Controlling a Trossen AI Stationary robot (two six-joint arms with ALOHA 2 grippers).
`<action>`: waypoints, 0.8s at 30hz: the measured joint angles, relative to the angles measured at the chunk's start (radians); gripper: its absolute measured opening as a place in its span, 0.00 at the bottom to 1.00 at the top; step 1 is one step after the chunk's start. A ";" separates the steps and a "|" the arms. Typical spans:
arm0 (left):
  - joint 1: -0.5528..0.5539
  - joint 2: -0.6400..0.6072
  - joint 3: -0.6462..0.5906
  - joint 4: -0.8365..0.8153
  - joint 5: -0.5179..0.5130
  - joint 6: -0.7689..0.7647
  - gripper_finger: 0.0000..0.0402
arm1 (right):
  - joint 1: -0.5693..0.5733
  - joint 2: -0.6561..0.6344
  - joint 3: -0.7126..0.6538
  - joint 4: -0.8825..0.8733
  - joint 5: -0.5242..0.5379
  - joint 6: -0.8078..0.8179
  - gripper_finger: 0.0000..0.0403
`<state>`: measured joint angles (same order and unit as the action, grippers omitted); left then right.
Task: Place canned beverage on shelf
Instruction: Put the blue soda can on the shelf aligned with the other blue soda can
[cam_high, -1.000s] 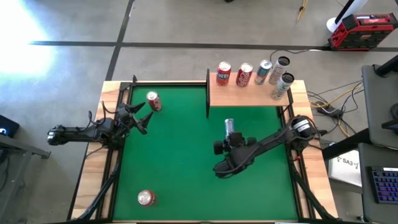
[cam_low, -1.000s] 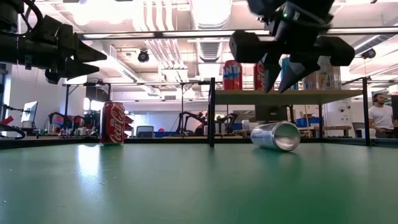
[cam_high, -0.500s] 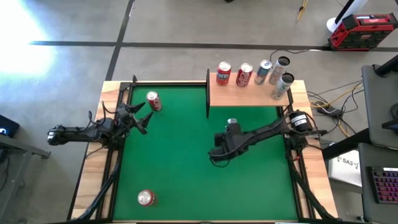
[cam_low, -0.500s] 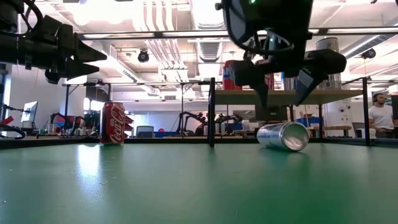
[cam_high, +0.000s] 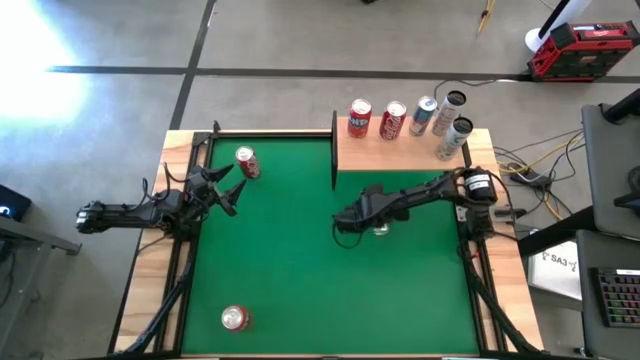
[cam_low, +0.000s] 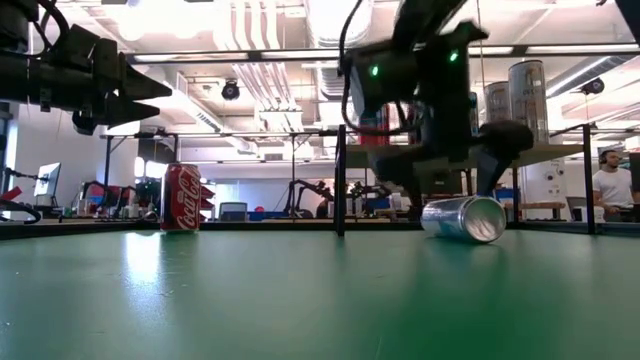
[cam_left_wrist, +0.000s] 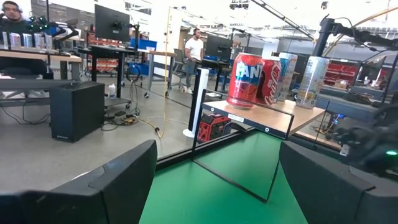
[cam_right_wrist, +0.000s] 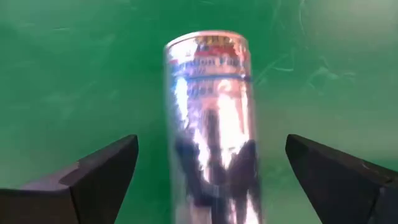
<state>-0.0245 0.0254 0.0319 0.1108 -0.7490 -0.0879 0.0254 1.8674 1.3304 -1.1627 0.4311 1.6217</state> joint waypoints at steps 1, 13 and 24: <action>0.000 0.000 0.000 0.000 0.000 0.000 0.81 | -0.023 0.000 -0.009 0.005 -0.028 -0.024 0.99; 0.000 0.000 0.000 0.000 -0.001 0.000 0.81 | -0.168 -0.011 -0.100 0.242 -0.194 -0.272 0.99; 0.000 0.000 0.000 0.000 -0.001 0.000 0.81 | -0.161 -0.007 -0.103 0.269 -0.170 -0.254 0.76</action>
<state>-0.0245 0.0255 0.0319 0.1109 -0.7498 -0.0877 -0.1352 1.8606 1.2270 -0.8934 0.2615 1.3681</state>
